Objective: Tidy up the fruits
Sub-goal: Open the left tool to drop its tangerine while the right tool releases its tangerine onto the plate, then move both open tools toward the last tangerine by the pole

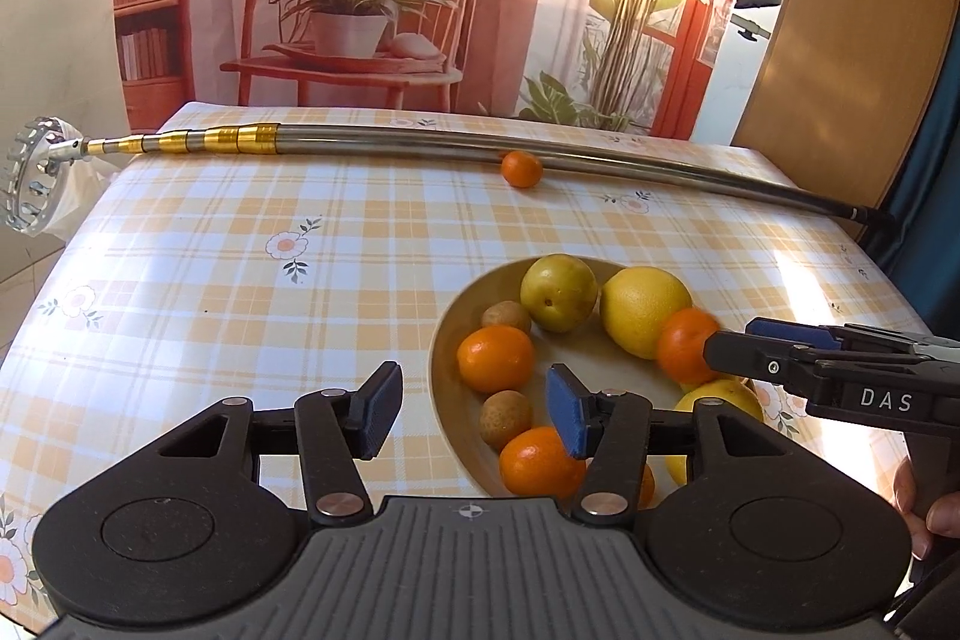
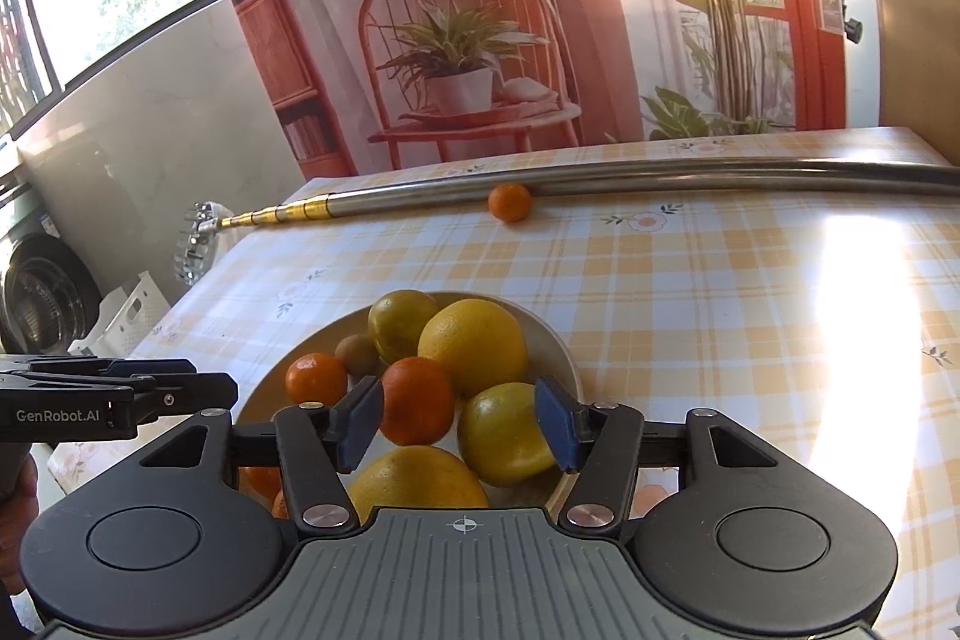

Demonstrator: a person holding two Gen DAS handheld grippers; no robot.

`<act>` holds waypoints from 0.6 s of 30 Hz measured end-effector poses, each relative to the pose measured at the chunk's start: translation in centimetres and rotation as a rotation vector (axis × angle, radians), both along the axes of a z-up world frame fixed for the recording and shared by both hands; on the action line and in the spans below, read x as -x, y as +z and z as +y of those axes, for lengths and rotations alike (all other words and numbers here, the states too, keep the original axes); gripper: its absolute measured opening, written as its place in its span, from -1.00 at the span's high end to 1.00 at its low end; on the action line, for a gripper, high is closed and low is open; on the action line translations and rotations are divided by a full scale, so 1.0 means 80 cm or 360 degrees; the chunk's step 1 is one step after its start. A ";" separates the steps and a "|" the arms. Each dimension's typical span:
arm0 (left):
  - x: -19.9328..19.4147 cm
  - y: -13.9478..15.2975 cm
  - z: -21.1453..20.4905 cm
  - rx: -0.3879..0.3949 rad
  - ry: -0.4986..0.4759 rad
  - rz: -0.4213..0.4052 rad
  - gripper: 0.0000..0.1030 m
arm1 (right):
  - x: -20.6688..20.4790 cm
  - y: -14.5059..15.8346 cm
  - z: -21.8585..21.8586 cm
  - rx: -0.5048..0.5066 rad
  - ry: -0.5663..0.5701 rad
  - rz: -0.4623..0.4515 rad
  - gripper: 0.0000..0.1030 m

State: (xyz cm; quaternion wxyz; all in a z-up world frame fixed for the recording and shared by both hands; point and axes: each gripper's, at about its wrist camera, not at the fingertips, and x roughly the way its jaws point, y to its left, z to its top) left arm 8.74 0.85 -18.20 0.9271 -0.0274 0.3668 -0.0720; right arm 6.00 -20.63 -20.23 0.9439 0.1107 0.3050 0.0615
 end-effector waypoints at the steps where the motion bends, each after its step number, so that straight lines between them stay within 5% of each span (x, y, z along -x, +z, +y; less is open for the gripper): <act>1: 0.000 0.000 0.000 0.0000 0.0000 0.0001 -0.08 | 0.000 0.000 -0.001 -0.0001 -0.0008 0.0004 -0.02; 18: -0.011 0.011 0.019 0.0007 0.0081 -0.0053 -0.08 | -0.002 0.019 -0.021 0.0051 -0.0089 -0.0133 -0.02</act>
